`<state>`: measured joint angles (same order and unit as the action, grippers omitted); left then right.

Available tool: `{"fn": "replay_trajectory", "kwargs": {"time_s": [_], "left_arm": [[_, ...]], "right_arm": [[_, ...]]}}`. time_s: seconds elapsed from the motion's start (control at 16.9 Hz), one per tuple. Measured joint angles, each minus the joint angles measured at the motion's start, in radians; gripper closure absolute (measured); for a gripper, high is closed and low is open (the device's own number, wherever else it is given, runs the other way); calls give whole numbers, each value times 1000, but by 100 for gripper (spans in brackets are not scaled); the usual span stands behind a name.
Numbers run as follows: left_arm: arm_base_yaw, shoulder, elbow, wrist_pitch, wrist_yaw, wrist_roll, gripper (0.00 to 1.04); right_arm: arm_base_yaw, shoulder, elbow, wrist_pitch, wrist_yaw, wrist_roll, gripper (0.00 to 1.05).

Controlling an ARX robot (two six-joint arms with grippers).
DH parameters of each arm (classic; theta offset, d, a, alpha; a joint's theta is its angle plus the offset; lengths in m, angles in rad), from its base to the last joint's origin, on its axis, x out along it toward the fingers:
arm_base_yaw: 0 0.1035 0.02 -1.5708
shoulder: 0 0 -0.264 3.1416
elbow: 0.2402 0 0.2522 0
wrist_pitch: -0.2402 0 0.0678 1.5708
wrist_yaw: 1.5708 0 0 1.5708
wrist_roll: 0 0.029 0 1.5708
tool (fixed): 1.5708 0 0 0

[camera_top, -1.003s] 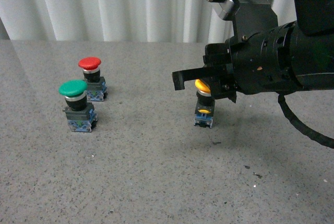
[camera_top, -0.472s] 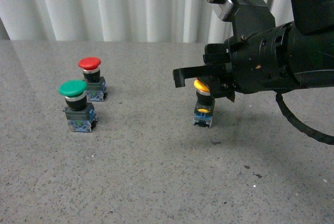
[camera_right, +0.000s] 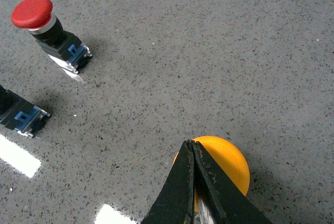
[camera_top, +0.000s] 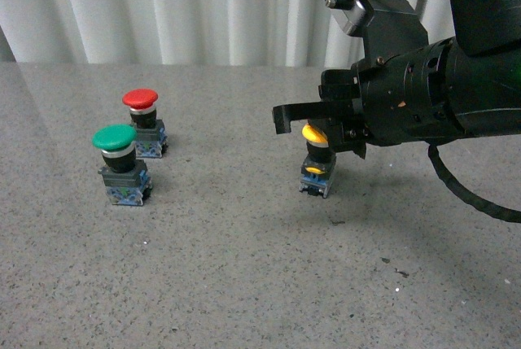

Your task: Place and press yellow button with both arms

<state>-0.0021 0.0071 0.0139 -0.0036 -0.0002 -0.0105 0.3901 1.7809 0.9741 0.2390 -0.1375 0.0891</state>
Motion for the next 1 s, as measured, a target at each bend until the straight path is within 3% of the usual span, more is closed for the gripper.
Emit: {"fn": "replay_trajectory", "kwargs": {"time_s": [0.53,0.89,0.94,1.0], "left_arm": [[0,0,0,0,0,0,7],[0,0,0,0,0,0,7],[0,0,0,1,0,0,7],[0,0,0,0,-1,0,7]], "right_arm": [[-43,-127,-16,-20,-35,54,103],[-60,-267,-163,100,-98,106,103],[-62,-364,-346,434,204,29,103],[-197,-692,-605,431,346,-55,103]]}}
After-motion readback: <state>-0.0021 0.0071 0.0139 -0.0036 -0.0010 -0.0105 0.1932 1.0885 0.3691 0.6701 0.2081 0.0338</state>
